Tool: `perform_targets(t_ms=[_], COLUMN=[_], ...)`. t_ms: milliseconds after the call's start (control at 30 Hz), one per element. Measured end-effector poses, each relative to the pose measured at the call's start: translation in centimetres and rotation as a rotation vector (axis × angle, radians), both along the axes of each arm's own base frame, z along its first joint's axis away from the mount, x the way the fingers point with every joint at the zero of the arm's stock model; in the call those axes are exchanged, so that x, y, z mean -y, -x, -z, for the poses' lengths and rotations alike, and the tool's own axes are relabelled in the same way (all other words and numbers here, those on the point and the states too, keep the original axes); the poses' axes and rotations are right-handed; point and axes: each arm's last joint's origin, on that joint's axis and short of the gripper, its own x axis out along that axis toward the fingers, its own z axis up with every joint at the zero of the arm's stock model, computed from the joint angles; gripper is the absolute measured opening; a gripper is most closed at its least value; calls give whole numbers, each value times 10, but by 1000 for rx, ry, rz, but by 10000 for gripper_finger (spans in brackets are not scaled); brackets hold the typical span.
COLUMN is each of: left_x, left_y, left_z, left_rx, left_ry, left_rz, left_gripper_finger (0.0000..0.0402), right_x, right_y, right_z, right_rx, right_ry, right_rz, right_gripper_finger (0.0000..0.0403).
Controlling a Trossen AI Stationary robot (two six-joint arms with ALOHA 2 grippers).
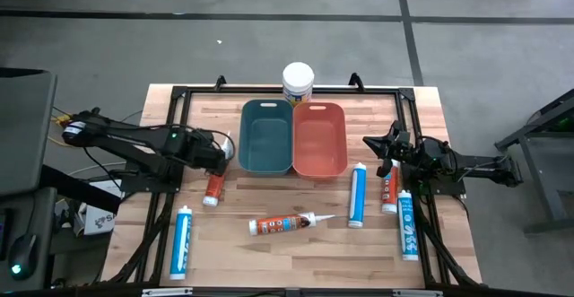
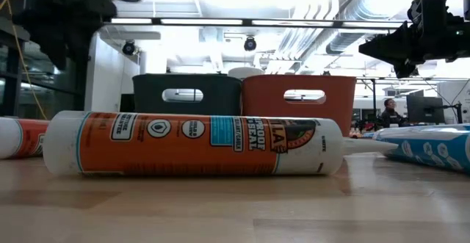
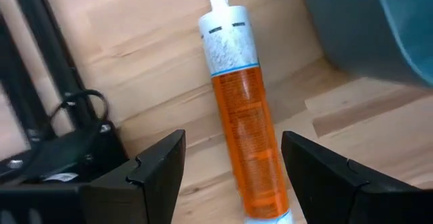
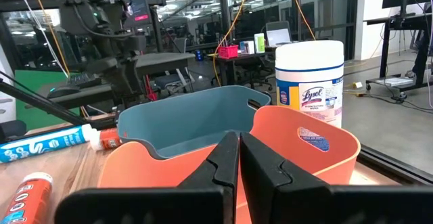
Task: Pick & place silicon tubes, Sealant and Lysol wipes
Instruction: Put the top left orange sealant into the blue bin
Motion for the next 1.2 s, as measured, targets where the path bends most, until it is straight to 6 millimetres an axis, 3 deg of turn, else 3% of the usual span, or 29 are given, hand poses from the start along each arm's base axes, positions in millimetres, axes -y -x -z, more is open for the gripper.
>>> perform_targets(t_ms=[333,733,1200], left_x=[-15,-16,-13], left_y=[-2,-7,-25], left_z=[37,39,55], left_rx=[6,45,-2], left_ry=[84,87,147], left_rz=[-74,-87,-98], left_gripper_finger=[239,239,239], right_x=[0,0,0], right_y=[0,0,0], right_z=[0,0,0], right_rx=[-1,-1,-1], right_ry=[0,0,0], right_rz=[0,0,0], right_gripper_finger=[12,12,12])
